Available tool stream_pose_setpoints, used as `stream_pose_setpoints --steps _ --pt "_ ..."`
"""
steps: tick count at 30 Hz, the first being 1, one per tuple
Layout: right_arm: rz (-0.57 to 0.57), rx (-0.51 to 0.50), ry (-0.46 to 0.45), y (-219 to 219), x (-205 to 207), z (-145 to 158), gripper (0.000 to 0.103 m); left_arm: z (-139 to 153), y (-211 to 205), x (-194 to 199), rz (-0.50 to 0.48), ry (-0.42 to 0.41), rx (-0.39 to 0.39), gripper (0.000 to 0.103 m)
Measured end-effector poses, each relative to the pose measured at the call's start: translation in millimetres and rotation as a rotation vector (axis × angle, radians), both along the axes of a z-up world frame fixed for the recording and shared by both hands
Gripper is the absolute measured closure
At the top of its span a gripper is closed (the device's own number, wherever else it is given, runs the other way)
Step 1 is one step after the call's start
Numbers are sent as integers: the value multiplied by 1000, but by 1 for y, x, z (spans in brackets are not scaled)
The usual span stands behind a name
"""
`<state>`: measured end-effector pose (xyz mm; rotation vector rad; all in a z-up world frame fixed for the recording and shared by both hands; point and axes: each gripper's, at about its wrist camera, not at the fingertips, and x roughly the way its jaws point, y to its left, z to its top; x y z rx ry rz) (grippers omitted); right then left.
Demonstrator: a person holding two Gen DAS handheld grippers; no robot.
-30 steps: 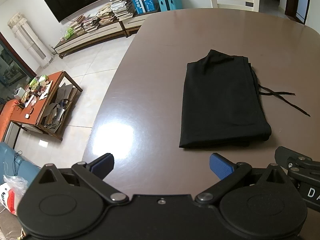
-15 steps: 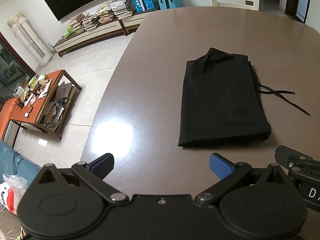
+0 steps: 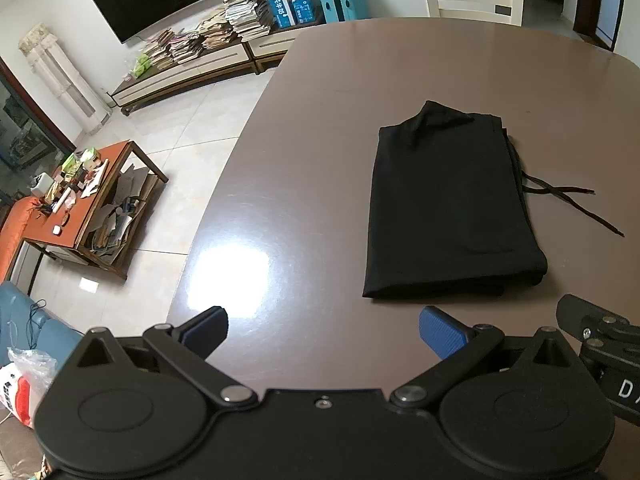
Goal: Fold clothes
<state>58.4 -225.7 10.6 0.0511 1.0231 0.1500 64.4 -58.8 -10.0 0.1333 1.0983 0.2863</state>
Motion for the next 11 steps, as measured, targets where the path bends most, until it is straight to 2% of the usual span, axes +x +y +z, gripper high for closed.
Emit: stream_pose_setpoints --steps 11 --pt "2 3 3 -1 0 0 10 -1 -1 1 -1 6 6 1"
